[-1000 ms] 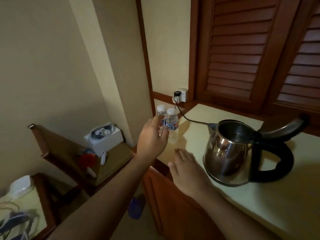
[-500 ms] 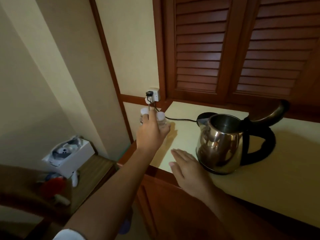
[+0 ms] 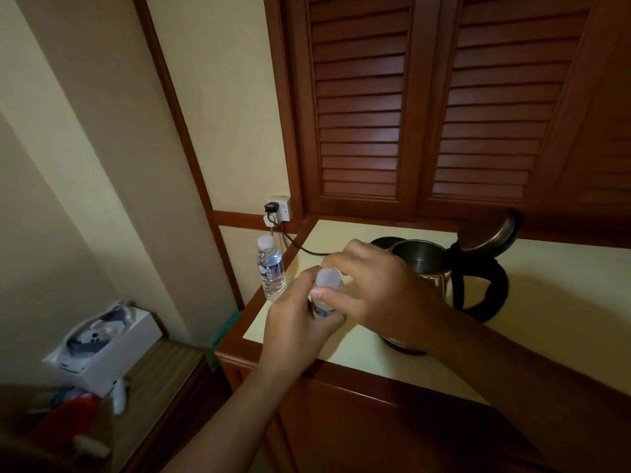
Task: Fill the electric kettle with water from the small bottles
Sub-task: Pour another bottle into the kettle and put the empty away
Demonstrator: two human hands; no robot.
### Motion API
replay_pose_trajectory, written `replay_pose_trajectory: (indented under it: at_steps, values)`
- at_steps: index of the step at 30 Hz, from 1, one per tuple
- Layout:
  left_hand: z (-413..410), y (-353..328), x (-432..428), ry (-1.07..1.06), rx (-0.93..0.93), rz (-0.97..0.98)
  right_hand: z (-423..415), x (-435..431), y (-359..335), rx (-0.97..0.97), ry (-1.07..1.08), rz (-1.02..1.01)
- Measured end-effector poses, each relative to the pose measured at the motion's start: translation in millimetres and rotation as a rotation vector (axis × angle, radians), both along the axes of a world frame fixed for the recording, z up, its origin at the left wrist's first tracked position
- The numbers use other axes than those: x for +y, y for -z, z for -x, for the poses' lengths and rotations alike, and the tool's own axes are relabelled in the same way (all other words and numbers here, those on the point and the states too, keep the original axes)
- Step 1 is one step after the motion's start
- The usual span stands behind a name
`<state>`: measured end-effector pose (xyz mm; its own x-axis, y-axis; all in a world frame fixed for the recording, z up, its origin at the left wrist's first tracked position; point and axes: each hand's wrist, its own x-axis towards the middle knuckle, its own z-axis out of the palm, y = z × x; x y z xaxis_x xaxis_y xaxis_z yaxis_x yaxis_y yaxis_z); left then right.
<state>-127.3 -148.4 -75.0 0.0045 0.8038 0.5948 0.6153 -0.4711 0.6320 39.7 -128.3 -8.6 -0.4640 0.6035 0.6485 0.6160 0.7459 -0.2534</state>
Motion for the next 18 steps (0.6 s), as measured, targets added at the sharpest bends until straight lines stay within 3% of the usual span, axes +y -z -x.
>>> replay_pose_trajectory:
  at_steps: [4,8,13,18]
  values:
    - [-6,-26,-23,0.112,-0.219,0.212,-17,-8,-33,-0.006,-0.030,-0.121]
    - [-13,-38,-28,0.311,-0.436,0.260,-35,-16,-59,0.036,-0.036,-0.024]
    - [-17,-40,-18,0.600,-0.484,0.376,-60,-29,-86,-0.133,-0.092,0.203]
    - [-23,-43,-12,0.974,-0.598,0.637,-86,-39,-97,-0.287,-0.214,0.200]
